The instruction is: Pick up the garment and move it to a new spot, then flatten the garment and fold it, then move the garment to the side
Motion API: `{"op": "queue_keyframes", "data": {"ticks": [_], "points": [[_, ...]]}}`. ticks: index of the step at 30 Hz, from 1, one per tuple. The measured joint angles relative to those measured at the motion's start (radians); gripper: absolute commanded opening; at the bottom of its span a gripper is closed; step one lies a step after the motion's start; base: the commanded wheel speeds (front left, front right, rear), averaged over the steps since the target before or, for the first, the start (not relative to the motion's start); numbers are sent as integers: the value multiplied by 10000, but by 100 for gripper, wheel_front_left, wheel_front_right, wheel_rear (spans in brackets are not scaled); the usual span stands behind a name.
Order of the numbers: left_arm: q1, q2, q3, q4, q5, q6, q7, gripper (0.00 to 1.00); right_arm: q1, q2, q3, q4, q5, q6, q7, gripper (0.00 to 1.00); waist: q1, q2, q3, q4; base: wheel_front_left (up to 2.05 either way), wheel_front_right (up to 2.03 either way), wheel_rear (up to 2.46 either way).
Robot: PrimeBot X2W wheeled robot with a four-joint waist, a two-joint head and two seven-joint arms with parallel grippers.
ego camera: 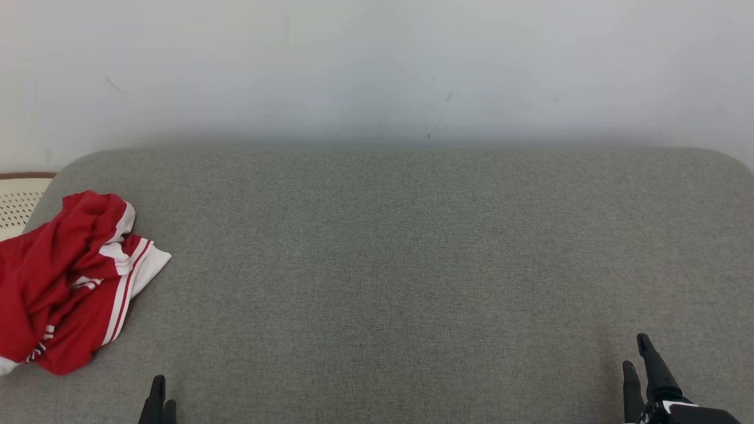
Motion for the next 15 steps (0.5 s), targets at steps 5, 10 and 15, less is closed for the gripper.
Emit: {"op": "queue_keyframes", "data": {"ticks": [5,10,15], "points": [[-22,23,-56,-6,629,0,-230,100,-28,-140,270,-46,-495,0,-268,100,0,-1,15,-11,0,0,0],[-58,31,-121,-21,1524,0,-449,100,-129,-198,387,-100,-1250,0,-497,100,0,0,30,-21,0,0,0],[-81,31,-146,-40,2562,0,-665,100,-181,-224,516,-196,-2171,0,-723,100,0,0,41,-28,0,0,0]]}}
